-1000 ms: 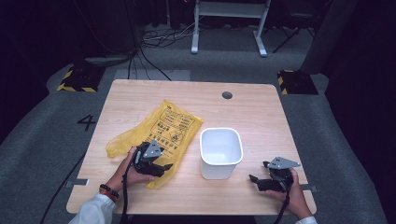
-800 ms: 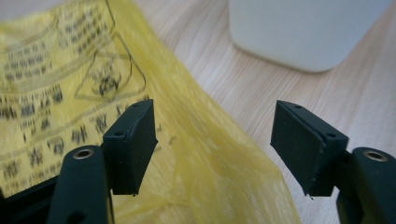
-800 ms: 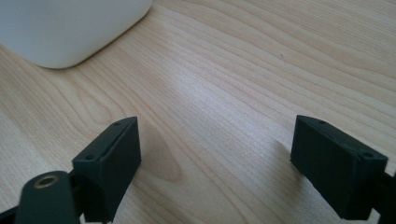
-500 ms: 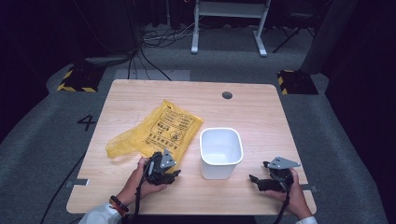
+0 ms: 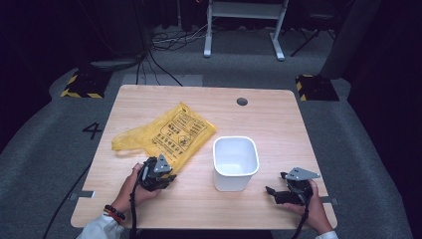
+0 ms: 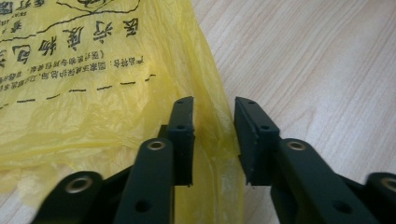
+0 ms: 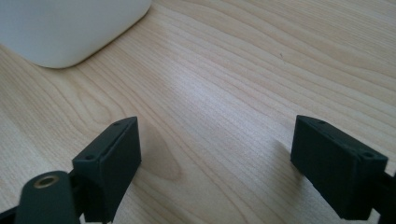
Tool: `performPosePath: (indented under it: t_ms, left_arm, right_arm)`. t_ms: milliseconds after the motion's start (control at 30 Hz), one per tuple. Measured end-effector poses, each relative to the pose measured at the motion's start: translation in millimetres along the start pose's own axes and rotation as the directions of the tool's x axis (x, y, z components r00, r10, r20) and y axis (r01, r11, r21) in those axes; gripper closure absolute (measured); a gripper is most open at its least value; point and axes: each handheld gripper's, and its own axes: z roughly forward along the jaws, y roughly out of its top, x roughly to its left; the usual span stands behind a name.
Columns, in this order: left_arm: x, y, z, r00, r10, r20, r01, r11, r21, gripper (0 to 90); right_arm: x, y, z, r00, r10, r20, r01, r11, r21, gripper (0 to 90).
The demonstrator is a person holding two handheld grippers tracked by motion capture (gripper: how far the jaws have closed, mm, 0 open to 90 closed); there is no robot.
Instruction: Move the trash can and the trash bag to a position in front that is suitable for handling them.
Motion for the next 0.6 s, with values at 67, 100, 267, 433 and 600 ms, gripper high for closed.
performPosePath:
  t_ms: [67, 100, 267, 433, 600]
  left_arm:
    - [-0.4, 2.5, -3.5, 0.9995, -0.03, -0.007, 0.03, 0.9991, -0.031, 51.3]
    - [-0.8, 4.9, -5.0, 0.9991, -0.041, -0.006, 0.04, 0.9982, -0.044, 48.0]
    - [-4.8, 17.4, -3.0, 0.9964, -0.075, -0.04, 0.072, 0.9943, -0.079, 38.6]
    - [-2.6, 24.6, 14.8, 0.9951, -0.084, -0.053, 0.081, 0.9949, -0.06, 47.9]
    - [8.3, 18.1, 22.1, 0.9923, -0.101, -0.073, 0.099, 0.9948, -0.021, 72.5]
  right_arm:
    - [0.0, 0.1, 0.0, 1.0, 0.0, 0.0, 0.0, 1.0, 0.0, 16.2]
    - [0.0, 0.1, -0.1, 1.0, 0.0, -0.001, 0.0, 1.0, 0.001, 16.3]
    - [-0.8, 1.1, 0.1, 0.9999, -0.003, -0.013, 0.003, 1.0, -0.012, 23.4]
    - [-0.2, 15.0, -0.6, 0.9998, 0.005, -0.021, -0.006, 0.998, -0.061, 27.1]
    - [-3.6, 38.2, 5.2, 0.9998, 0.01, -0.02, -0.012, 0.993, -0.113, 30.7]
